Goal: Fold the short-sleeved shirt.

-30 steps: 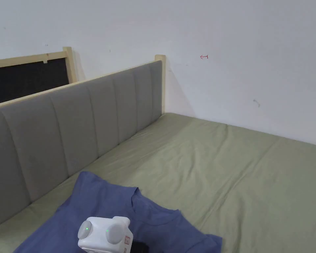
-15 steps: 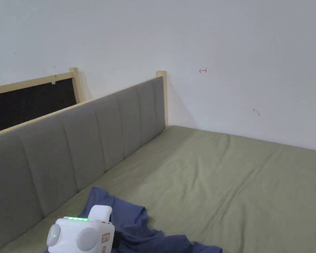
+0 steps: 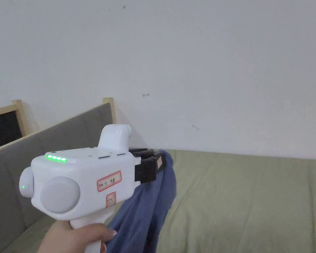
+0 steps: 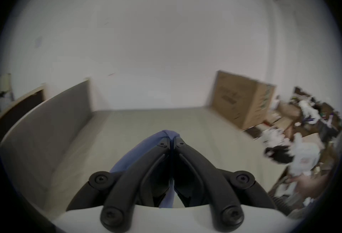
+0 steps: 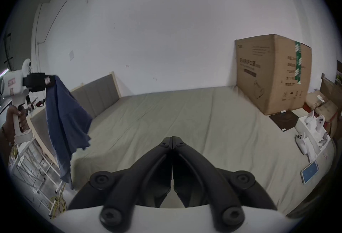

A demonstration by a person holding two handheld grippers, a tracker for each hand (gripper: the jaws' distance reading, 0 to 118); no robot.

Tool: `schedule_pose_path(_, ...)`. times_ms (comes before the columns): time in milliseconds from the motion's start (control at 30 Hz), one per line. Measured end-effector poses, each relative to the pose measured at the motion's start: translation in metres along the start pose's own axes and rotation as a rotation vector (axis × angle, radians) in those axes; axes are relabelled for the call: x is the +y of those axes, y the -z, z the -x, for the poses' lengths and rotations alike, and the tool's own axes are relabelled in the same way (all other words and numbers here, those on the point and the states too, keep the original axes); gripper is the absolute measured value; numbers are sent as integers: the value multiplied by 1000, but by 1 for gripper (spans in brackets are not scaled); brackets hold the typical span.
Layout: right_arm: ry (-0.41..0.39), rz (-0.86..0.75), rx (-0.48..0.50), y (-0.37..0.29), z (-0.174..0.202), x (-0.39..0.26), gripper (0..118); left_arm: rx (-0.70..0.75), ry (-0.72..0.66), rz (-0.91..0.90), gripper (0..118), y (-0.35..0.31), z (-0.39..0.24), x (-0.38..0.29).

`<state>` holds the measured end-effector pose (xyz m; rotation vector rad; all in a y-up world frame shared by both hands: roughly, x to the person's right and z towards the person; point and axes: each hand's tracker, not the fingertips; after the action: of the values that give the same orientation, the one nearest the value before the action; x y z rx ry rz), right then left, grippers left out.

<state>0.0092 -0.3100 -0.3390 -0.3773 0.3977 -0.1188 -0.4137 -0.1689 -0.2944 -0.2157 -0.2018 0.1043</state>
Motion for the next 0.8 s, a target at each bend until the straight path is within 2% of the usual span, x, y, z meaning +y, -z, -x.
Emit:
schedule_pose_path(133,22,-56,-63,-29,-28,8,0,-229,-41,22,1,42,-84,11)
schedule_pose_path(267,49,-84,-133,-50,-58,9,0,-310,-4,142,1,94,-137,-9)
schedule_pose_path(367,82,-75,-181,-59,-80,1,0,-259,-18,369,1,149,-158,-47)
schedule_pose_path(500,108,-34,-226,-61,-100,-14,0,-213,-64,696,1,222,-155,-135)
schedule_pose_path(600,134,8,-235,-58,-109,-27,0,-207,-249,917,1,246,-141,-201)
schedule_pose_path(633,146,20,-230,-56,-111,-31,0,-207,-334,966,1,250,-132,-220)
schedule_pose_path(700,160,28,-217,-55,-111,-37,0,-161,-404,1001,2,247,-121,-244)
schedule_pose_path(733,162,35,-213,-53,-111,-40,0,-135,-432,1008,12,244,-115,-250)
schedule_pose_path(767,162,43,-213,-51,-109,-42,0,-128,-459,1004,28,242,-108,-253)
schedule_pose_path(800,161,49,-212,-49,-108,-43,0,-136,-485,990,60,238,-102,-255)
